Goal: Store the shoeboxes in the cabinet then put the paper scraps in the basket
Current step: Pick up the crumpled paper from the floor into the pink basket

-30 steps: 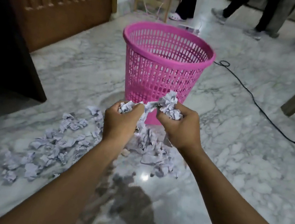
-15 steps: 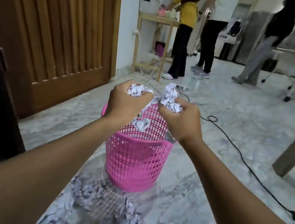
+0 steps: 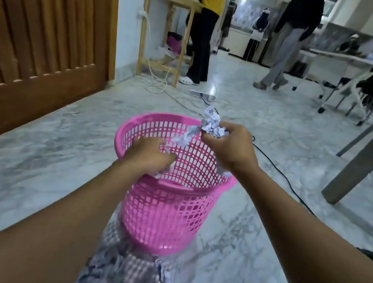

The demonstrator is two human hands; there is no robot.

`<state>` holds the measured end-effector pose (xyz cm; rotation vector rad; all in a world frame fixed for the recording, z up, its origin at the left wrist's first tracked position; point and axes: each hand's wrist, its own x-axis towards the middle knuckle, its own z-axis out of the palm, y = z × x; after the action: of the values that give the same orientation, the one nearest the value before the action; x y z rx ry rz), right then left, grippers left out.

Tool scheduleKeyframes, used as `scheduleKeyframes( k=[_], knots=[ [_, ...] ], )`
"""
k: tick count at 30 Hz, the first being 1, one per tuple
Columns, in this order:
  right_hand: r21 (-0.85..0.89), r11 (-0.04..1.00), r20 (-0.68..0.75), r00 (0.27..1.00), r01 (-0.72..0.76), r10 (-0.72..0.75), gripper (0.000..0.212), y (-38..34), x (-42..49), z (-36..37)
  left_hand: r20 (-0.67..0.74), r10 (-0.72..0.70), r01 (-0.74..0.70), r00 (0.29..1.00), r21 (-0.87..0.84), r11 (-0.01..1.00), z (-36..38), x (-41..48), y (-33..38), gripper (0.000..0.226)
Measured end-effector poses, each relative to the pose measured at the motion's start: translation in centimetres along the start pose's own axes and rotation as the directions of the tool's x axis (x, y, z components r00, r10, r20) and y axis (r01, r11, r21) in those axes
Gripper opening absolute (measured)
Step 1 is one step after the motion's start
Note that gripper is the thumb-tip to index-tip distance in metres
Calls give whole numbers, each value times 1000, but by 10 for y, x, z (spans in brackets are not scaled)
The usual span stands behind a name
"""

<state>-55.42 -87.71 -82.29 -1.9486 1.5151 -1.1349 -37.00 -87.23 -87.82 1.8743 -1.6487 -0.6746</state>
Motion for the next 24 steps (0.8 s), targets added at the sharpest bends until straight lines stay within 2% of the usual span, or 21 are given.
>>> scheduleKeyframes(
  k=[2,5,8,10,11,12,14,15,17,20,24],
  knots=[
    [-69,997,-14,999,-33,32,9,2,7,15,21,56,-59,998,193,980,-1,1,-14,43],
    [-128,990,-8,998,-58,58,11,5,15,35,-4,146,-142,989,225,964,-4,0,-21,33],
    [-221,974,50,997,-48,61,15,12,19,49,-129,192,-159,973,229,960,-2,-4,-29,41],
    [-228,973,143,987,-39,73,18,18,19,56,-182,203,-164,962,208,964,-1,-7,-33,48],
    [-230,972,195,977,-40,87,27,22,19,58,-203,205,-163,957,204,965,-1,-9,-34,51],
    [-256,966,233,967,-43,105,45,25,19,59,-217,199,-155,956,203,967,0,-11,-34,55],
    [-353,934,241,960,-47,140,79,29,16,58,-222,182,-133,958,219,967,1,-17,-34,60],
    [-387,921,231,963,-39,138,84,28,13,56,-224,179,-128,958,226,966,2,-20,-34,59],
    [-421,907,206,972,-20,117,78,25,2,49,-218,172,-125,961,216,968,2,-26,-33,56],
    [-438,899,168,983,5,77,58,25,-25,37,-189,157,-120,969,196,973,1,-34,-30,55],
    [-453,891,62,998,38,-12,38,39,-72,27,-151,243,-179,958,345,921,2,-46,-31,64]
  ],
)
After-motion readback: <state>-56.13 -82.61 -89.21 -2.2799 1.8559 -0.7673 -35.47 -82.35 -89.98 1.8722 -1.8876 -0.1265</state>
